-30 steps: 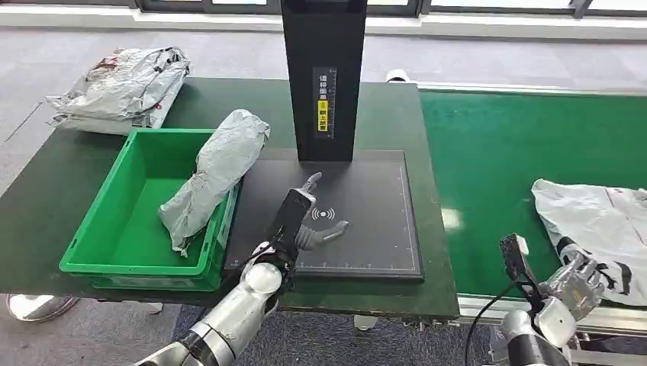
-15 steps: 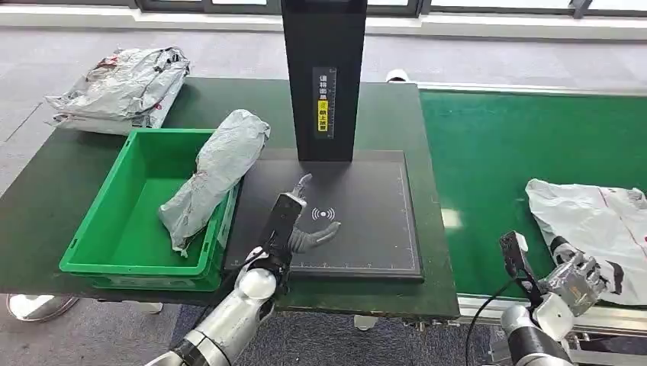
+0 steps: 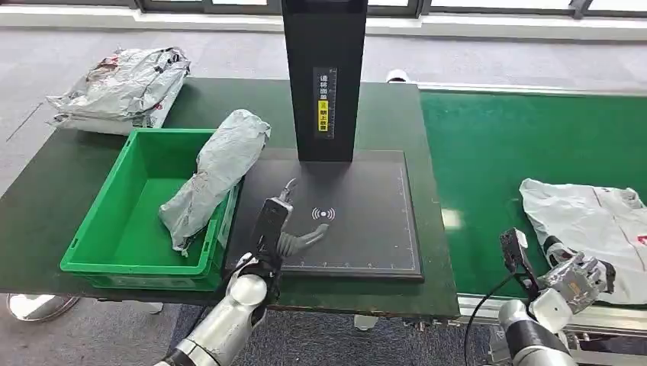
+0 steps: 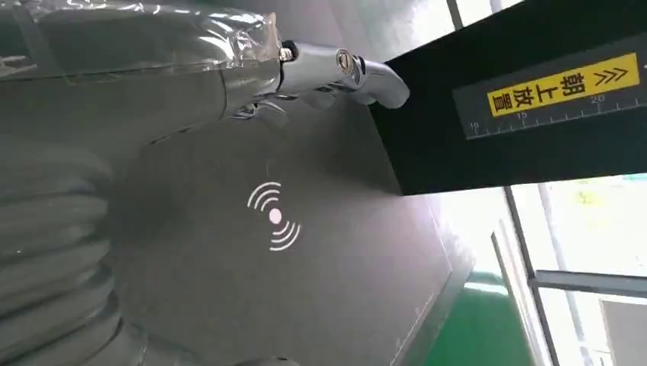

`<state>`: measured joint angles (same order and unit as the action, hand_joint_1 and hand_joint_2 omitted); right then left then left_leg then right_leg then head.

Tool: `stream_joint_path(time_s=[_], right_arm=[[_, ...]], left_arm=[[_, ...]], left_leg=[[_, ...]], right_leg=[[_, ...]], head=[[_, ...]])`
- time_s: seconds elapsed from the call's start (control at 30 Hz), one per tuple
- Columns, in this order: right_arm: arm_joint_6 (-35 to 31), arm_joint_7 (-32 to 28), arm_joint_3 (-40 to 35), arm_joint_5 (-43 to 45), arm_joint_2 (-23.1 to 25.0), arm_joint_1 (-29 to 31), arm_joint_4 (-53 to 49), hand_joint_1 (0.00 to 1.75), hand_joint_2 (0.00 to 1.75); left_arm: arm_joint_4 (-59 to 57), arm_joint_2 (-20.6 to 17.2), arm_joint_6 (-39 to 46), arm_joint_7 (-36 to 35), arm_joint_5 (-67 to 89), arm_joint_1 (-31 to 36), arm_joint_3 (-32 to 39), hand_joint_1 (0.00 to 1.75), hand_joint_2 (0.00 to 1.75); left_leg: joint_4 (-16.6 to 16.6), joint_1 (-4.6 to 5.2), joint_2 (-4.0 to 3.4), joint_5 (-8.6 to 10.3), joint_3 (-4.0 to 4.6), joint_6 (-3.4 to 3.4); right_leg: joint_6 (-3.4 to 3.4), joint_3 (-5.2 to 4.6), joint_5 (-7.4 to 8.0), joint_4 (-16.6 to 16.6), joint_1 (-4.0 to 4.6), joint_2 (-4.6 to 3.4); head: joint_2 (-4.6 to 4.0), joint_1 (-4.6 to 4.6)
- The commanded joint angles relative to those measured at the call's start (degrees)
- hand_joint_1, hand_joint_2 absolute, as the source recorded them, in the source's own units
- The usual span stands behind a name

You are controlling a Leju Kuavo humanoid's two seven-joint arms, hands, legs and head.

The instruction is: Moved the parcel from conveyor to table for the left to box.

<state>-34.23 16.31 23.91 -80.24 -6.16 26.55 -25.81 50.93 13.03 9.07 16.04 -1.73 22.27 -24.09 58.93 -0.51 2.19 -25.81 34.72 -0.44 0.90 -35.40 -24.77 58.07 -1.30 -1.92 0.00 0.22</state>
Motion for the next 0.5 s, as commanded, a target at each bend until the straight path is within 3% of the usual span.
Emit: stream_joint_path(time_s=[0.03, 0.5], right_arm=[[0.6, 1.4, -0.7, -0.5, 0.0, 3.2, 4.6, 0.0, 1.75], [1.2, 1.0, -0.6, -0.2, -1.5, 3.3, 6.1, 0.0, 1.75]], left_arm=[[-1.6, -1.1, 0.1, -0.2, 0.0, 1.0, 2.6, 0.0, 1.75], [-3.5, -0.8, -0.1, 0.1, -0.5, 2.2, 3.5, 0.0, 1.75]], left_leg=[[0.0, 0.01, -0.23, -0.04, -0.12, 0.0], [-0.1, 0.0, -0.22, -0.03, -0.11, 0.0]], right_leg=[[-0.06, 0.06, -0.01, 0.0, 0.02, -0.03], [-0.08, 0.08, 0.0, -0.1, 0.05, 0.04]], head=[[0.0, 0.0], [0.02, 0.0]])
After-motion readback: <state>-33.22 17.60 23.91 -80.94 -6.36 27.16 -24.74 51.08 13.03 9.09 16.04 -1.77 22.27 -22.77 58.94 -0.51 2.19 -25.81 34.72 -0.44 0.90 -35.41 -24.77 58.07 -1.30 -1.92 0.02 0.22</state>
